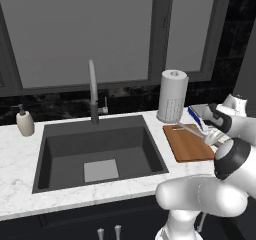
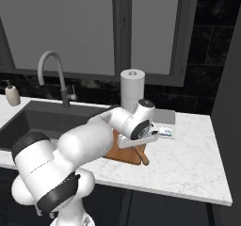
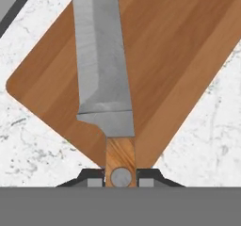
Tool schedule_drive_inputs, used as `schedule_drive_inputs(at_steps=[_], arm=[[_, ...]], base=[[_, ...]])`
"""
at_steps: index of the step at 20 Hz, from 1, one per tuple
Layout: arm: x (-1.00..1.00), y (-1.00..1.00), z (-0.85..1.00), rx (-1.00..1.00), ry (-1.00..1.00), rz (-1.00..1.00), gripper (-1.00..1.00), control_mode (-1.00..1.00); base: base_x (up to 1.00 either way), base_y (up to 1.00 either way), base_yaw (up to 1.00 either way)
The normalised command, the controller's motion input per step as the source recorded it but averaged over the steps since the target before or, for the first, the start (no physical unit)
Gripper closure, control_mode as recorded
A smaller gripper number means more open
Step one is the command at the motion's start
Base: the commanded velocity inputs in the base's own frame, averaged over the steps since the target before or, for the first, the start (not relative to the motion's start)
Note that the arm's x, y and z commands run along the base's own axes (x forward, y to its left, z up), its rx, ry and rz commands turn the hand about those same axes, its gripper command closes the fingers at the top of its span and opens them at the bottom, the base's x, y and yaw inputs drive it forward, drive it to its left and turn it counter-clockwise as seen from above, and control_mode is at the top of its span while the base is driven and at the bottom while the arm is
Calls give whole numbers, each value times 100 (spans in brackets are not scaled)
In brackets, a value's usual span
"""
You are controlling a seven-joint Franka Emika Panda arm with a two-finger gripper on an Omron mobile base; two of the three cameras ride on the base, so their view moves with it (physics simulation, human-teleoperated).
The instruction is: Pick up the knife from the drawer and place it on the cutting board. Then place the meat from the plate to the cutting board.
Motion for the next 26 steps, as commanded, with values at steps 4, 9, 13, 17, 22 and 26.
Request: schedule_drive_inputs(at_steps=[4, 9, 13, 17, 22, 26], arm=[[59, 8, -31, 0, 0, 2, 100, -100], [15, 0, -33, 0, 0, 0, 100, -100], [1, 8, -27, 0, 0, 1, 100, -100], [2, 13, -34, 0, 0, 2, 100, -100], [10, 12, -31, 0, 0, 1, 100, -100], [30, 1, -13, 0, 0, 0, 100, -100]], base=[[0, 0, 0], [0, 0, 0], [0, 0, 0], [0, 0, 0], [0, 0, 0], [0, 0, 0]])
